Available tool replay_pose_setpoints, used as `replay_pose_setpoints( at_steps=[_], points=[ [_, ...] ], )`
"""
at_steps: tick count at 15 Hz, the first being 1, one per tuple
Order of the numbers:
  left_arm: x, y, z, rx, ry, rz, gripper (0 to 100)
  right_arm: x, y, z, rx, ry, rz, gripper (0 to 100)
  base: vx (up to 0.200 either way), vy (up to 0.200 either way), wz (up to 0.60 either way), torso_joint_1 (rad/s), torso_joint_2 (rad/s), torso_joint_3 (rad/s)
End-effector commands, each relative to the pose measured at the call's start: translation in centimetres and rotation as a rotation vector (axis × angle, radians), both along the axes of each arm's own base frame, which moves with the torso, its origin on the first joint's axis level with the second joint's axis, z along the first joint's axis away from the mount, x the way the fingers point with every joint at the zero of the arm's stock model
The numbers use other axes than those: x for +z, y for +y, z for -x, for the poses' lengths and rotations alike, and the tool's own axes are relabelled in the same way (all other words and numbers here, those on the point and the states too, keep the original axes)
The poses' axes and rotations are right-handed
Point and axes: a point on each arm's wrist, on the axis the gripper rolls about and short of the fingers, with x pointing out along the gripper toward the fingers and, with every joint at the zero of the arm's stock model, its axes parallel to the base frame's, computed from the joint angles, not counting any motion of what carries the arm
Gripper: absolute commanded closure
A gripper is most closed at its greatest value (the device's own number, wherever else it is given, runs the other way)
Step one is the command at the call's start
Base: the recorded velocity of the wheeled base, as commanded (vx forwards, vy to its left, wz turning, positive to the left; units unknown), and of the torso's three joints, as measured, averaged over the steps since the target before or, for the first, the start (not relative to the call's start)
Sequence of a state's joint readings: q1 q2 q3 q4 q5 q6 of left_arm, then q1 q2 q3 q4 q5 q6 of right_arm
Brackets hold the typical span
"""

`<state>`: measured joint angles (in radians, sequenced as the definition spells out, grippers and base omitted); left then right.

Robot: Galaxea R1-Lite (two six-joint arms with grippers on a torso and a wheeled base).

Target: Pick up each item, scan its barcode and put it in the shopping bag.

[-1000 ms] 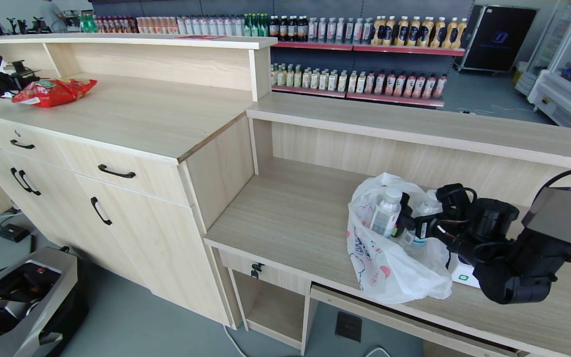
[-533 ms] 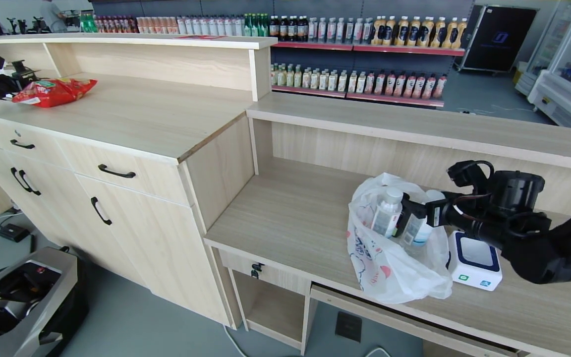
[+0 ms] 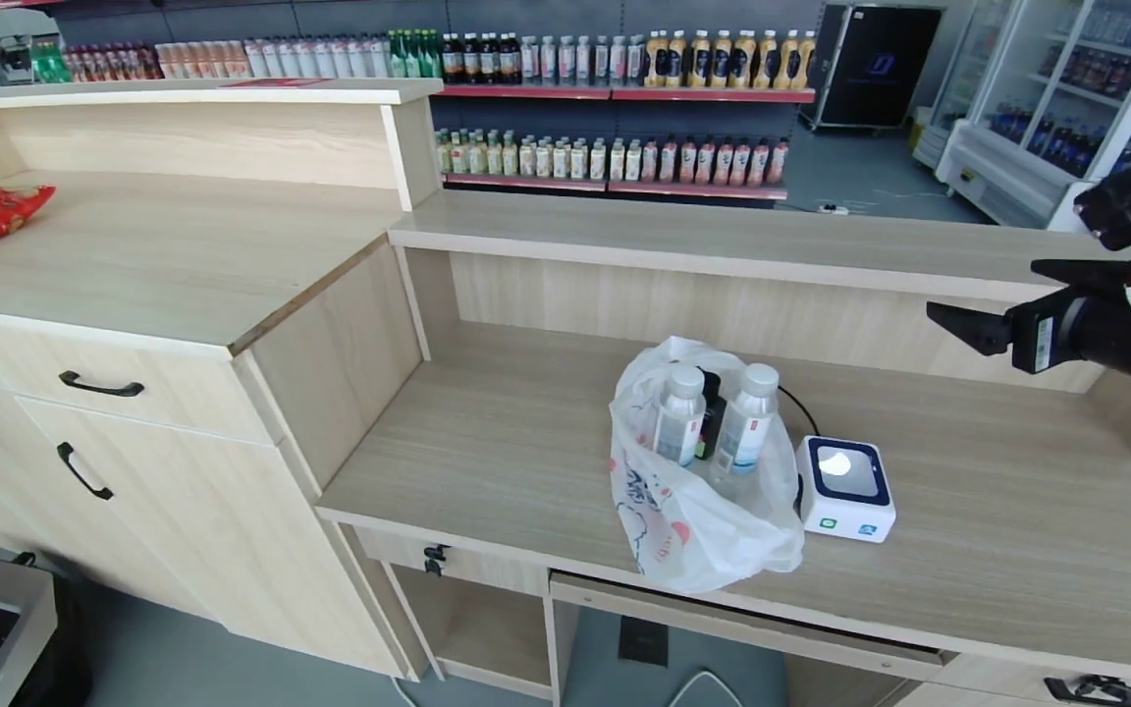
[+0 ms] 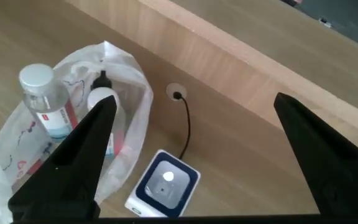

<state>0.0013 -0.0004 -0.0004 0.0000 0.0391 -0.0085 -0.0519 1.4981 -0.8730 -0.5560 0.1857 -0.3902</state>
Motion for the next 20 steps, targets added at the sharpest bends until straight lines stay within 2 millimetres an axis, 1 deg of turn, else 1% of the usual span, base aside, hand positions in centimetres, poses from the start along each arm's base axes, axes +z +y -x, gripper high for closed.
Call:
replay_pose_setpoints(
  at_steps=[1, 2, 3, 4, 5, 6, 7, 8, 10, 12, 13, 14, 15, 16, 17, 18, 19, 20],
  points=[
    [0.0, 0.0, 0.0, 0.001, 0.001, 0.001, 0, 4.0, -1.9, 2.7, -0.083, -0.104, 0.011, 0, 0.000, 0.000, -0.60, 0.002, 0.00, 0.002],
    [0.0, 0.0, 0.0, 0.001, 0.001, 0.001, 0, 4.3, -2.3, 3.2, -0.105, -0.101, 0.012, 0, 0.000, 0.000, -0.60, -0.002, 0.00, 0.002],
    [0.0, 0.0, 0.0, 0.001, 0.001, 0.001, 0, 5.0, -3.5, 4.6, -0.166, -0.088, 0.011, 0, 0.000, 0.000, -0.60, -0.061, 0.14, 0.095],
    [0.0, 0.0, 0.0, 0.001, 0.001, 0.001, 0, 5.1, -4.0, 5.5, -0.197, -0.079, 0.005, 0, 0.000, 0.000, -0.60, -0.105, 0.29, 0.163],
    [0.0, 0.0, 0.0, 0.001, 0.001, 0.001, 0, 5.1, -4.2, 6.1, -0.214, -0.080, -0.023, 0, 0.000, 0.000, -0.60, -0.036, 0.10, 0.056],
    [0.0, 0.0, 0.0, 0.001, 0.001, 0.001, 0, 4.7, -4.5, 6.8, -0.232, -0.075, -0.087, 0, 0.000, 0.000, 0.00, -0.017, 0.06, 0.032],
    [0.0, 0.0, 0.0, 0.001, 0.001, 0.001, 0, 3.9, -4.4, 7.7, -0.247, -0.055, -0.114, 0, 0.000, 0.000, 0.00, 0.000, 0.00, 0.000],
    [0.0, 0.0, 0.0, 0.001, 0.001, 0.001, 0, 2.6, -4.5, 8.7, -0.277, -0.024, -0.127, 0, 0.000, 0.000, 0.00, 0.000, 0.00, 0.000],
    [0.0, 0.0, 0.0, 0.001, 0.001, 0.001, 0, -1.5, -3.7, 12.9, -0.320, 0.047, -0.160, 0, 0.000, 0.000, 0.00, 0.000, 0.00, 0.000],
    [0.0, 0.0, 0.0, 0.001, 0.001, 0.001, 0, -6.2, -1.9, 17.8, -0.334, 0.079, -0.202, 0, 0.000, 0.000, 0.00, 0.000, 0.00, 0.000],
    [0.0, 0.0, 0.0, 0.001, 0.001, 0.001, 0, -8.8, -1.1, 19.9, -0.335, 0.091, -0.217, 0, 0.000, 0.000, 0.00, 0.000, 0.00, 0.000],
    [0.0, 0.0, 0.0, 0.001, 0.001, 0.001, 0, -11.0, -0.3, 21.7, -0.325, 0.093, -0.226, 0, 0.000, 0.000, 0.00, 0.000, 0.00, 0.000],
    [0.0, 0.0, 0.0, 0.001, 0.001, 0.001, 0, -14.0, 0.5, 23.7, -0.294, 0.088, -0.237, 0, 0.000, 0.000, 0.00, 0.000, 0.00, 0.000],
    [0.0, 0.0, 0.0, 0.001, 0.001, 0.001, 0, -15.9, 1.1, 25.5, -0.282, 0.159, -0.266, 0, 0.000, 0.000, 0.00, 0.000, 0.00, 0.000],
    [0.0, 0.0, 0.0, 0.001, 0.001, -0.001, 0, -17.1, 1.4, 26.9, -0.275, 0.198, -0.314, 0, 0.000, 0.000, 0.00, 0.000, 0.00, 0.000],
    [0.0, 0.0, 0.0, 0.001, 0.001, 0.001, 0, -16.9, 1.5, 27.4, -0.187, 0.129, -0.355, 0, 0.000, 0.000, 0.00, 0.000, 0.00, 0.000],
    [0.0, 0.0, 0.0, 0.001, 0.001, 0.001, 0, -17.0, 1.4, 27.8, -0.120, 0.067, -0.345, 0, 0.000, 0.000, 0.00, 0.000, 0.00, 0.000],
    [0.0, 0.0, 0.0, 0.001, 0.001, 0.001, 0, -17.1, 1.4, 28.0, -0.103, 0.039, -0.329, 0, 0.000, 0.000, 0.00, 0.000, 0.00, 0.000]
  ],
)
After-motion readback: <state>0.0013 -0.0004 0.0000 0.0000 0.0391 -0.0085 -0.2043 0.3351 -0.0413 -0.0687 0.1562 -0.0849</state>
